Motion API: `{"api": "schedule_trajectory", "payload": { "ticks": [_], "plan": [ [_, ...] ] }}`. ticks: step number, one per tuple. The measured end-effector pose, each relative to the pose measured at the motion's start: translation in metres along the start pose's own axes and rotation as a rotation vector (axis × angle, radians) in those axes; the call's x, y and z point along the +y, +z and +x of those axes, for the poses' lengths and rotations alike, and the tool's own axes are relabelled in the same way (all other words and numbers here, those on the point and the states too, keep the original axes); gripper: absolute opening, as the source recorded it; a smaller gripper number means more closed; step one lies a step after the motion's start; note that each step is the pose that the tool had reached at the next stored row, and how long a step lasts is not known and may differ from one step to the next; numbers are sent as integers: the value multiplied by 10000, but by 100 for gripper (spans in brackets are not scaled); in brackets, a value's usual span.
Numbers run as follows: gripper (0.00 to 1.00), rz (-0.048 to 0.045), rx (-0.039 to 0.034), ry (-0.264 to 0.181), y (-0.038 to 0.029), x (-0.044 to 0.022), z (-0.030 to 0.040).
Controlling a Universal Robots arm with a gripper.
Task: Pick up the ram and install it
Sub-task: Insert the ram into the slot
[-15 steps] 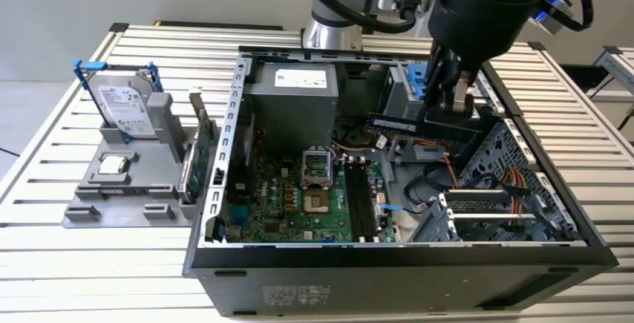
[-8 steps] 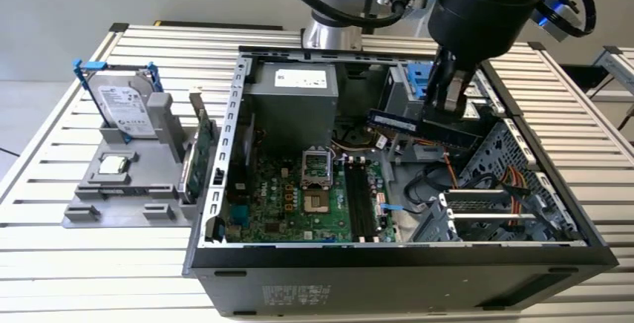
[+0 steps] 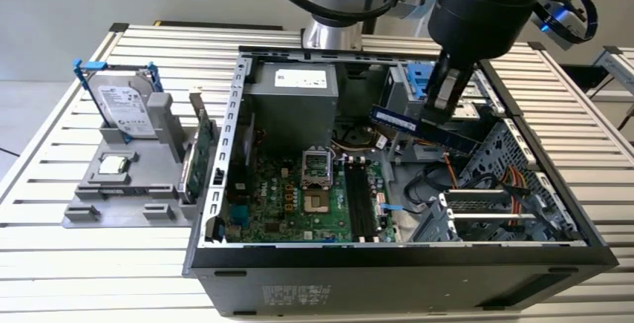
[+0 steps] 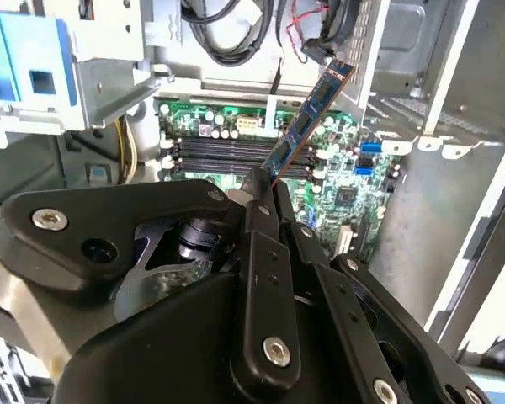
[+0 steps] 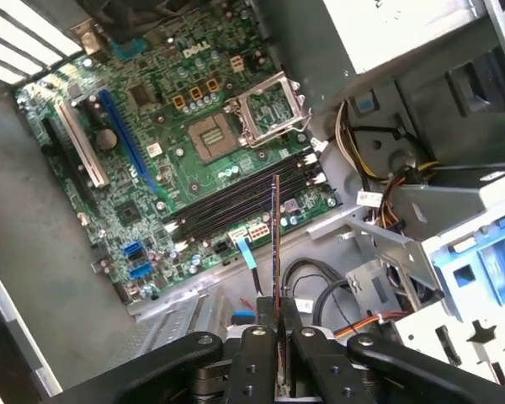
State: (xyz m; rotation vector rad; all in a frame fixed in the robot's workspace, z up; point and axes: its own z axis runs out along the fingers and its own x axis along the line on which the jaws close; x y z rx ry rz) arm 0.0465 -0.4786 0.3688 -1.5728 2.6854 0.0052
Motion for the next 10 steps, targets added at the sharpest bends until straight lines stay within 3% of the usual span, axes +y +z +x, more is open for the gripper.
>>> {"api": "schedule_trajectory", "payload": {
  "ticks": [10],
  "plan": [
    [0,50,23,1818,8,0,0]
  ]
}}
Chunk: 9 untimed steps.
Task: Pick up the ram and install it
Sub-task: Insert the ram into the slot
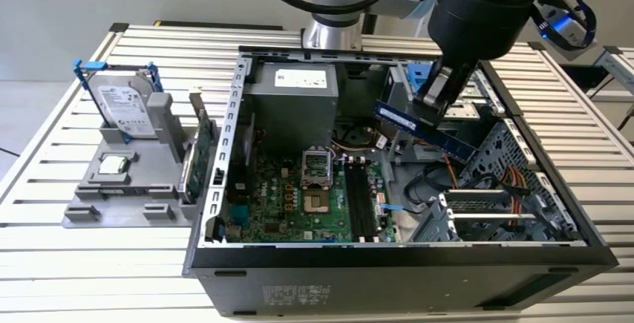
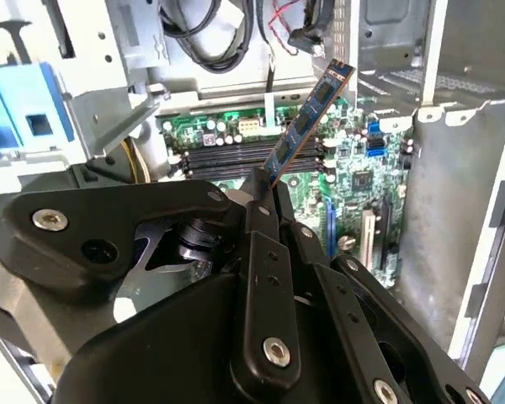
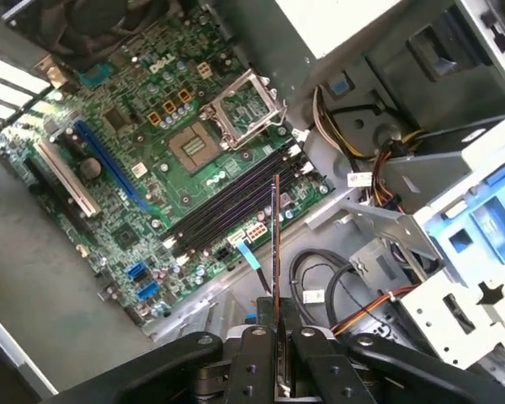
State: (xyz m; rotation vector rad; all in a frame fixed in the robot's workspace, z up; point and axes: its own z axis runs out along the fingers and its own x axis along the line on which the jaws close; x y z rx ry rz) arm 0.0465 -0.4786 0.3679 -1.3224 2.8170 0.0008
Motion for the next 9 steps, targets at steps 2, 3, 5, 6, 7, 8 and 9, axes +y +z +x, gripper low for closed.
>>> {"api": "schedule_trajectory", "payload": {
  "ticks": [2,3,5,6,7,8,9],
  "plan": [
    [0,9,4,360,2,0,0],
    [0,14,7,530,3,0,0],
    [0,24,11,905,6,0,0],
    [0,29,14,1091,7,0,0],
    [0,35,16,1287,9,0,0],
    [0,39,18,1456,10,0,0],
    [0,44,20,1635,11,0,0]
  ]
}}
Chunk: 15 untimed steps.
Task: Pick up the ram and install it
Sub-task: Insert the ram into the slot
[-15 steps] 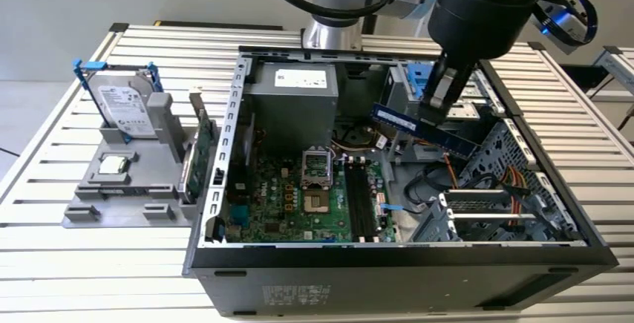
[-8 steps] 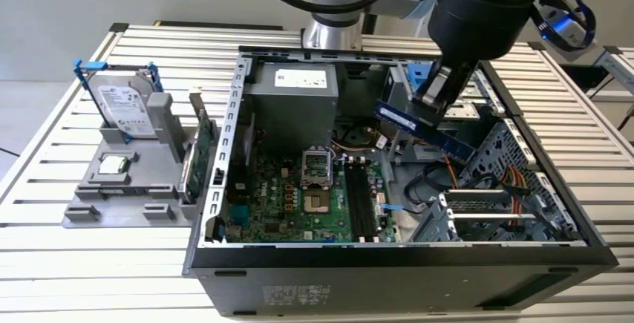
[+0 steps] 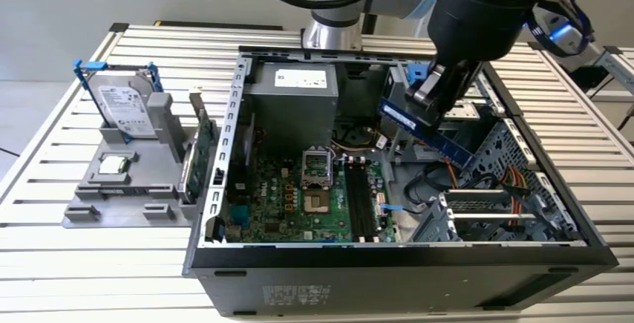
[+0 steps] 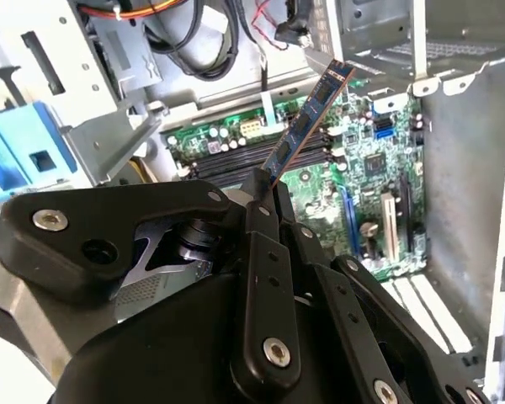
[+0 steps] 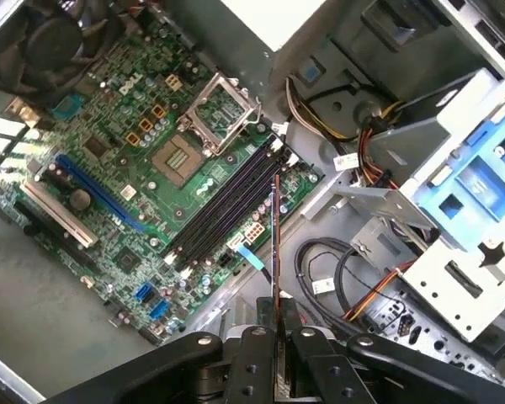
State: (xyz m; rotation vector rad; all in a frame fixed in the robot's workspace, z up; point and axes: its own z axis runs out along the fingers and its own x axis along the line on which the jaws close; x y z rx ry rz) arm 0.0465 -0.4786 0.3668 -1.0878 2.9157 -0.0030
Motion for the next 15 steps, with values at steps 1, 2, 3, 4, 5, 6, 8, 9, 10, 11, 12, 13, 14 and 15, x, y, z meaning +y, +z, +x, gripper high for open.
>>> {"api": "schedule_trajectory", "payload": {
  "ticks": [1,2,3,4,5,6,8,9,10,11,12,13,14,15],
  "plan": [
    [0,5,3,185,1,0,0],
    [0,10,4,360,3,0,0],
    [0,14,6,534,4,0,0],
    [0,20,9,725,6,0,0],
    [0,25,11,910,7,0,0],
    [0,30,14,1095,9,0,0],
    [0,41,18,1459,12,0,0],
    [0,44,19,1641,14,0,1],
    [0,48,21,1814,17,0,1],
    [0,53,23,2005,18,0,1],
    [0,58,25,2179,20,0,1],
    [0,64,28,2359,21,0,1],
    [0,69,31,2539,23,0,0],
    [0,75,34,2734,25,0,1]
  ]
}}
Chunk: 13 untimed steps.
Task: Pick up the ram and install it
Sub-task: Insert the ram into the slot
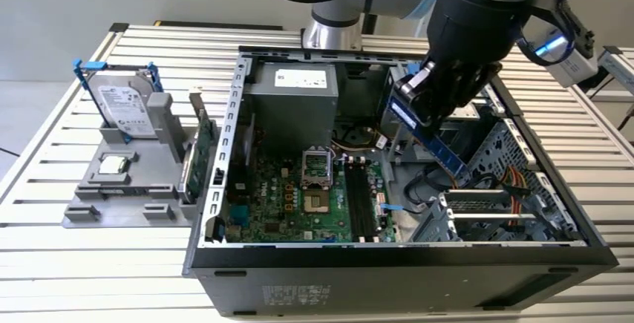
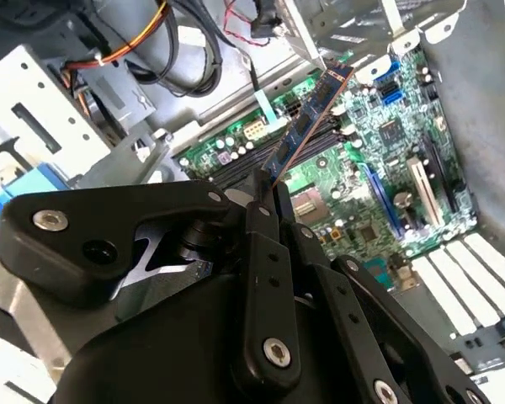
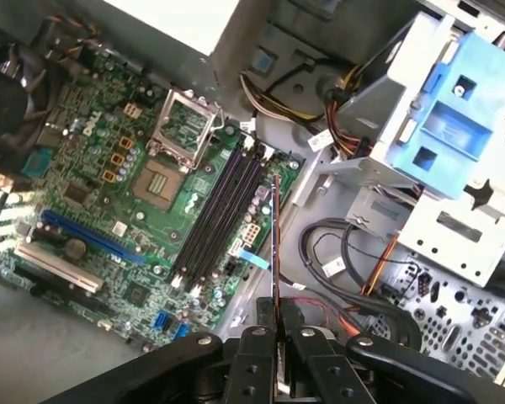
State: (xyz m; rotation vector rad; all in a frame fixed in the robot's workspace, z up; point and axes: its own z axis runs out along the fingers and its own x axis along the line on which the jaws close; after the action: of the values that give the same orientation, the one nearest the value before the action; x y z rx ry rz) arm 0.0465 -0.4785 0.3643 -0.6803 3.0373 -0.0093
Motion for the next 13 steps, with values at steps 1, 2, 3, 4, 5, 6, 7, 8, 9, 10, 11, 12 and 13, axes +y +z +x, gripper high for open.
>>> {"api": "schedule_trajectory", "payload": {
  "ticks": [1,2,3,4,5,6,7,8,9,10,11,12,13],
  "plan": [
    [0,5,3,170,1,0,0],
    [0,10,5,349,4,0,0],
    [0,14,6,534,6,0,0],
    [0,20,9,725,8,0,0],
    [0,24,11,899,10,0,0],
    [0,28,13,1079,12,0,0],
    [0,34,15,1261,14,0,1],
    [0,38,17,1422,16,0,1],
    [0,43,19,1582,17,0,1],
    [0,47,21,1730,19,0,1],
    [0,50,23,1866,20,0,1],
    [0,53,24,1997,22,0,1],
    [0,57,25,2135,24,0,1]
  ]
}}
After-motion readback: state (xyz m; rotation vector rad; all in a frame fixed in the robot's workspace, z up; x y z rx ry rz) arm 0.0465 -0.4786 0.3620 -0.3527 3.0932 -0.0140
